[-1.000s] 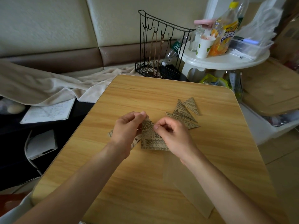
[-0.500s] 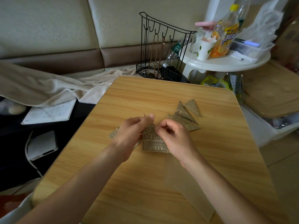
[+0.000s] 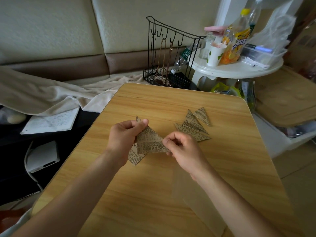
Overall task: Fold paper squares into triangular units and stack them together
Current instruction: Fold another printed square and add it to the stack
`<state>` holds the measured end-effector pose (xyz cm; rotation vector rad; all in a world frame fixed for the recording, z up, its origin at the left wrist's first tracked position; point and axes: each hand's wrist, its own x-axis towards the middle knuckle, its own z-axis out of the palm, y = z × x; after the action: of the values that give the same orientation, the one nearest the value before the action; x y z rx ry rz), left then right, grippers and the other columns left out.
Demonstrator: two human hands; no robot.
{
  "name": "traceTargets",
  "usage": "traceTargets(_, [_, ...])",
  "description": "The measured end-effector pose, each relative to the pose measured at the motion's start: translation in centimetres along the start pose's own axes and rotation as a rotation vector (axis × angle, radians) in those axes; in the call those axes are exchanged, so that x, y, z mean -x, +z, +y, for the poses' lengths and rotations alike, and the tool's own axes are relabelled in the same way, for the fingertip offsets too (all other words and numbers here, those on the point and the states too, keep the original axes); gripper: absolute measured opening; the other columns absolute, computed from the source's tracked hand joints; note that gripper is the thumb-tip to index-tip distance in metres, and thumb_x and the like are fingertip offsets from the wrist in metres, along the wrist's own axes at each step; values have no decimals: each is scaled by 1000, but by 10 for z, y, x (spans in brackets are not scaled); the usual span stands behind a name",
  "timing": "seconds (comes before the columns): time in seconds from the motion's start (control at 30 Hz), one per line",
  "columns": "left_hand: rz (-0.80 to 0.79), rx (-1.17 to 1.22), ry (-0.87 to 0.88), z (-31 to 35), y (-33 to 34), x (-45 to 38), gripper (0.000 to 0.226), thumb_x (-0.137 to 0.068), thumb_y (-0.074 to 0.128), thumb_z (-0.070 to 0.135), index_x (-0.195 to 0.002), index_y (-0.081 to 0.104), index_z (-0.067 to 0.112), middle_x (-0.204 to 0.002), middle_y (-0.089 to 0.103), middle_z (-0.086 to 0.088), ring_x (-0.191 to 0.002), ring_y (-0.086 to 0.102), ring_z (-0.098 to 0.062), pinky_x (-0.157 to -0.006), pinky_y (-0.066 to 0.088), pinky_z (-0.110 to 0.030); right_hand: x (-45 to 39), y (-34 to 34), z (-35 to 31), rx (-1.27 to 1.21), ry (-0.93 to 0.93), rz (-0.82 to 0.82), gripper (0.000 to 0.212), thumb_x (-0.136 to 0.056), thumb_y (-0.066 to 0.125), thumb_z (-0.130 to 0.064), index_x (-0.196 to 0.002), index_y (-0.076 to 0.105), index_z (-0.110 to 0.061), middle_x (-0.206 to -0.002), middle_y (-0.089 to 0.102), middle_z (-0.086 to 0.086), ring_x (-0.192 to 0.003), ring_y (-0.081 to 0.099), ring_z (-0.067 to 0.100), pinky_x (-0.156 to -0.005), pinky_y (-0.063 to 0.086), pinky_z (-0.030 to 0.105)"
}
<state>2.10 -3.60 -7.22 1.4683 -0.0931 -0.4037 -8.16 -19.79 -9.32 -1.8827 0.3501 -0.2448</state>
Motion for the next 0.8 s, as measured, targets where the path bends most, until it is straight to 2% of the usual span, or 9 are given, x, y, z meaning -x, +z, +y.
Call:
traceTargets(0.13, [-136,-36,-110,-4,0,2,45,-78,80,38,-101,76,0,-97,78,-14,-93,75,-30,-91,60,-44,-1,-1,2,18,12,44,17,-99,67,-21,-82,69,-22,-68,64,-7,-65,66,11,-71,54,36])
traceTargets(0.23, [-131,-91,-133,-9,3,5,48,-72,84,38,-96,76,-2,-95,77,-17,-87,72,-30,-98,55,-51,-3,-3,4,15,35,54,18,-99,66,-20,-81,69,-21,-67,62,-10,-63,64,7,-68,52,32])
traceTargets(0.3, [-108,-129,-118,-11,3,5,52,-69,85,39,-93,74,-6,-90,75,-20,-83,68,-27,-95,56,-50,-3,-3,4,5,64,36,17,-98,67,-20,-82,70,-21,-68,63,-11,-63,65,6,-69,53,34])
traceTargets(0.43, [-183,-263,-59,-8,2,6,25,-75,88,35,-77,80,11,-79,77,-8,-73,73,-18,-67,58,-26,-2,-4,-1,-13,112,-6,14,-96,69,-34,-88,74,-24,-79,72,-10,-76,68,8,-74,54,32])
traceTargets(0.53, [-336,-347,-78,-6,6,12,22,-78,88,32,-78,79,11,-78,75,-13,-69,68,-20,-66,51,-29,-2,-3,-6,-109,86,10,16,-96,71,-38,-93,74,-22,-92,76,-3,-90,71,13,-82,55,35])
traceTargets(0.6, [-400,-388,-93,-6,8,14,23,-78,88,30,-69,75,14,-62,63,-2,-56,54,-10,-56,40,-21,-2,-4,-8,-140,42,27,13,-95,73,-33,-91,74,-21,-86,75,-5,-79,68,8,-74,54,30])
traceTargets(0.67, [-414,-401,-95,-7,9,15,24,-80,87,28,-68,74,12,-62,57,-2,-55,47,-10,-53,35,-19,-3,-4,-7,-140,8,68,12,-96,73,-26,-88,73,-17,-75,69,-6,-70,61,8,-67,49,30])
traceTargets(0.73, [-385,-305,-110,-8,10,15,11,-84,83,21,-79,80,11,-72,71,-6,-61,62,-10,-57,48,-17,-5,-4,-4,-170,32,129,15,-97,71,-22,-87,71,-11,-69,63,-1,-66,56,12,-64,45,32])
traceTargets(0.8, [-303,-214,-119,-9,10,12,14,-86,81,14,-93,79,2,-84,77,-10,-72,72,-11,-64,57,-19,-8,-7,-2,-237,90,187,18,-98,69,-20,-87,69,-7,-67,61,-1,-61,56,11,-59,45,26])
